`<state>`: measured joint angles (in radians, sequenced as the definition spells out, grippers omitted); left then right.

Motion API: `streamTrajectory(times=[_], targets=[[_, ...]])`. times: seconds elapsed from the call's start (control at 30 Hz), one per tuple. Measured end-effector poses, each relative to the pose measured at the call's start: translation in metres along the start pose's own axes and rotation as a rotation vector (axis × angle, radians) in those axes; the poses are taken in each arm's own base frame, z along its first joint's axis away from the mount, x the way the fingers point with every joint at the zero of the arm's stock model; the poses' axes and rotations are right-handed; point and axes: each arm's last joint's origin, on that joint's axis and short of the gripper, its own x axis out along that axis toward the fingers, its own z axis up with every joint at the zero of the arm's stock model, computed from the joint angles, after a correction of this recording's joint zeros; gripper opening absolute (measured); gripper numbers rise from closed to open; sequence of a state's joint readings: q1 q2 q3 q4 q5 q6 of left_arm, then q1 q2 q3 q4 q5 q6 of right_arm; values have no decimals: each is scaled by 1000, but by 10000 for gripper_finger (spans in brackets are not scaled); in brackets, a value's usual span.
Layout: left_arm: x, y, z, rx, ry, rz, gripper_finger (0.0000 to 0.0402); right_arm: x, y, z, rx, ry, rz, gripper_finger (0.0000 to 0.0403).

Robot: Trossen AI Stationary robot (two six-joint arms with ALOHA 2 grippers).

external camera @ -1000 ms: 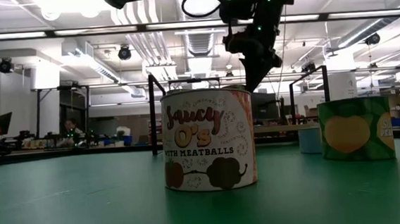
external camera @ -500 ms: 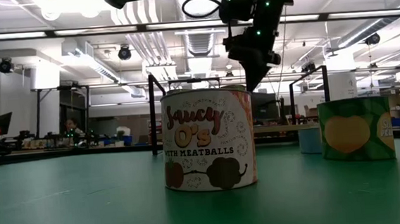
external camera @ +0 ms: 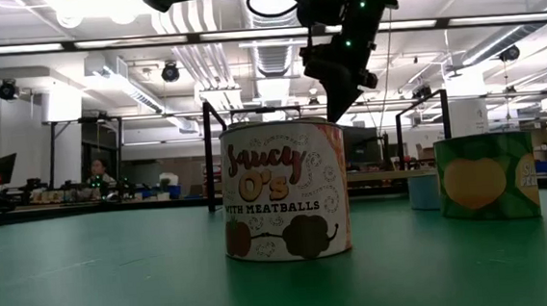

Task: Pick and place cans onto a shelf
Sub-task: Put the canned cherries on the shelf

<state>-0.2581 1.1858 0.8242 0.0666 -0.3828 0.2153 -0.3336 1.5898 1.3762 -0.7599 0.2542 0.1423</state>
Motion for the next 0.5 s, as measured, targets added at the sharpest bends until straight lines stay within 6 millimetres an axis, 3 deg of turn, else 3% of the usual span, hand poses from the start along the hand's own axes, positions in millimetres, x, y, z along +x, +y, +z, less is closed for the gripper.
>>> streamTrajectory(times=[0.5], targets=[[0, 0, 0, 0, 1, 0, 8, 0, 0, 2, 1, -19, 3, 9]])
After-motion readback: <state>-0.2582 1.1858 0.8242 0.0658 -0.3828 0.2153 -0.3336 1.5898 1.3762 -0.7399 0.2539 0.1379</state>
